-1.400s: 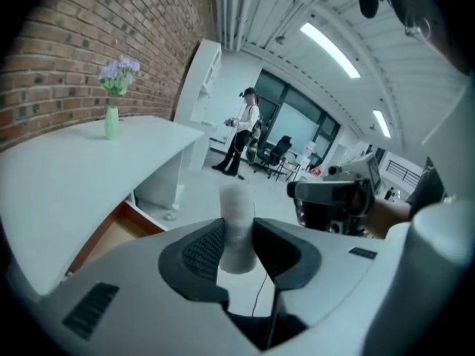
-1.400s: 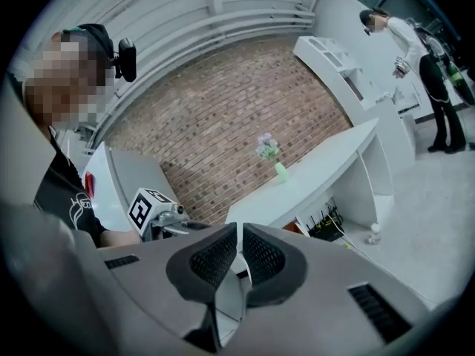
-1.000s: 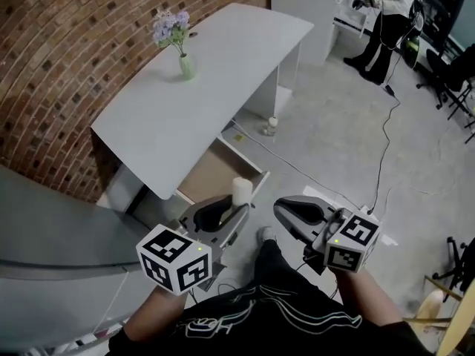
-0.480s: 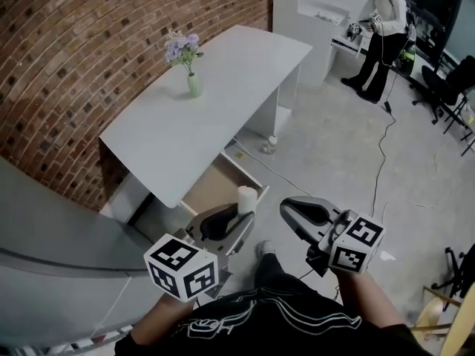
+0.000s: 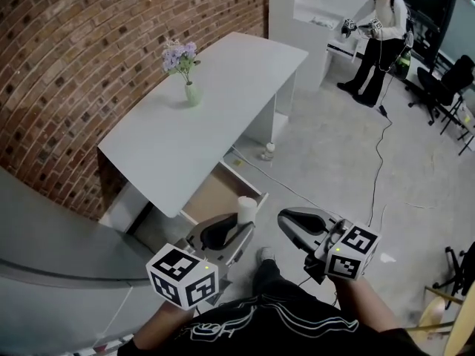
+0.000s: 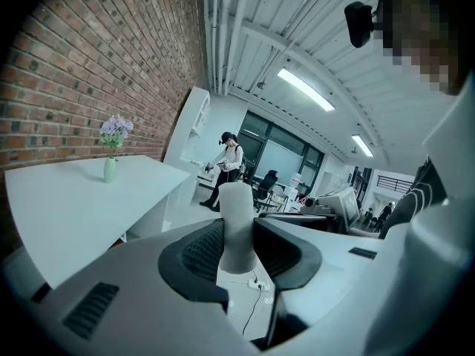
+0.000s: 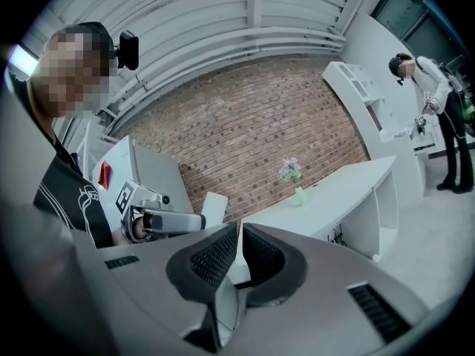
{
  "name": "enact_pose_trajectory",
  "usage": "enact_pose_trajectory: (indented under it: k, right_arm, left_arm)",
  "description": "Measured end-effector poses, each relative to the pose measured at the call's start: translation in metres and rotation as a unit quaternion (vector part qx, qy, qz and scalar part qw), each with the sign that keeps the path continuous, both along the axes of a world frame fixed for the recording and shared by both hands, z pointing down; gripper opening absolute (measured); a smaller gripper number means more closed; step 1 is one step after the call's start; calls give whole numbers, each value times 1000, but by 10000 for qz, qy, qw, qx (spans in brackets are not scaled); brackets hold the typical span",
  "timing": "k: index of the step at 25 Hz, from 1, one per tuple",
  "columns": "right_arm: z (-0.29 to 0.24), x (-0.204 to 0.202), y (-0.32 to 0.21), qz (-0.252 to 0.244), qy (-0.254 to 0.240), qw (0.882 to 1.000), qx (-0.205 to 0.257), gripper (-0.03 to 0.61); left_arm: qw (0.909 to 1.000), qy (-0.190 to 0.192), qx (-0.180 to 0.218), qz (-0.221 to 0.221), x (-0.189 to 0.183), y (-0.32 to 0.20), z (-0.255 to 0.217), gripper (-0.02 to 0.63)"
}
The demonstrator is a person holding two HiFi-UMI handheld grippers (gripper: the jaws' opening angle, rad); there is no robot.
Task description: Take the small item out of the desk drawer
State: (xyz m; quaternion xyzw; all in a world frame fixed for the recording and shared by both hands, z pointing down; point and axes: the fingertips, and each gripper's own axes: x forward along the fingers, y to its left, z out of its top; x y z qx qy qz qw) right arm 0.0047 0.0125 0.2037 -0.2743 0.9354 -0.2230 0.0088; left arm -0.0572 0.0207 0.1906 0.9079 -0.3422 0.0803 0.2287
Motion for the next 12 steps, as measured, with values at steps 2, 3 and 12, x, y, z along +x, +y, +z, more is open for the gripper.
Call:
enact_pose_trajectory:
  k: [2,3,12]
  right_arm:
    - [6,0,-2,8,25,10000,-64,55]
    - [9,0,-4,10,41,9999,-92,55]
    - [22,-11,-16,-46,86,9997,-237,55]
  left_arm:
    - [10000,-15,-31,-33,0,-4,5,141]
    - [10000,-41,-39,-46,0,-6,8,141]
    - [9998,-153,-122,60,0,-15,20,141]
